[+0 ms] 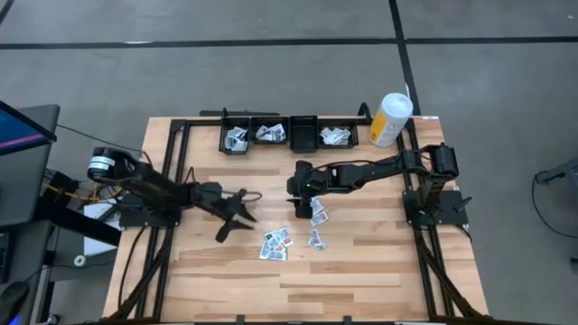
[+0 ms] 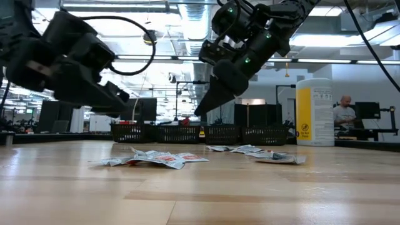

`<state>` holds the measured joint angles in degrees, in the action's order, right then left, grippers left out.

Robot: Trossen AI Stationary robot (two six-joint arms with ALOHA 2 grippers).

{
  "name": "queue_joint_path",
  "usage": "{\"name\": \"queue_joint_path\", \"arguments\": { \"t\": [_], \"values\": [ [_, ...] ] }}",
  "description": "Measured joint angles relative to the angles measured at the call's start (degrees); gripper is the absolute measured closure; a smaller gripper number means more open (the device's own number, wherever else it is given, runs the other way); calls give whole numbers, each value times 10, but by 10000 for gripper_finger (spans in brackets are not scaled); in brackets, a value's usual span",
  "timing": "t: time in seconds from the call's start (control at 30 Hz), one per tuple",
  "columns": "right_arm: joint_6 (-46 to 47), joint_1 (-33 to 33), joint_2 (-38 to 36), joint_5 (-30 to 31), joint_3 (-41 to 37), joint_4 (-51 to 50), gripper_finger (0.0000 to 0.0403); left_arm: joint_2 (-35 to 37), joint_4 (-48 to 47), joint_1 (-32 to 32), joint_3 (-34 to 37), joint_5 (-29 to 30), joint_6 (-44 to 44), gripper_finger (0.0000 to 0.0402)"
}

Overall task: Pick & Place First Aid Supplies
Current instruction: Put the black towelette pack into the middle left black bin

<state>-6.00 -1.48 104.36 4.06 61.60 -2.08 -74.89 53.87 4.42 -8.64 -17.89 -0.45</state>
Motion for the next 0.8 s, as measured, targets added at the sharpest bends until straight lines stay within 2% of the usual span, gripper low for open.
{"name": "queue_joint_path", "arguments": {
  "t": [0.13, 0.3, 0.53, 0.8],
  "values": [
    [0, 0, 0, 0, 0, 4, 163, -12, 1, 31, 1, 3, 2, 285],
    [0, 0, 0, -6, 0, 13, 163, -14, 2, 38, 1, 23, 2, 285],
    [-19, 9, 0, -105, 0, 66, 163, -14, 2, 38, 1, 23, 2, 285],
    [-95, 45, 0, -118, 0, 51, 163, -14, 2, 51, 1, 29, 4, 285]
  ]
}}
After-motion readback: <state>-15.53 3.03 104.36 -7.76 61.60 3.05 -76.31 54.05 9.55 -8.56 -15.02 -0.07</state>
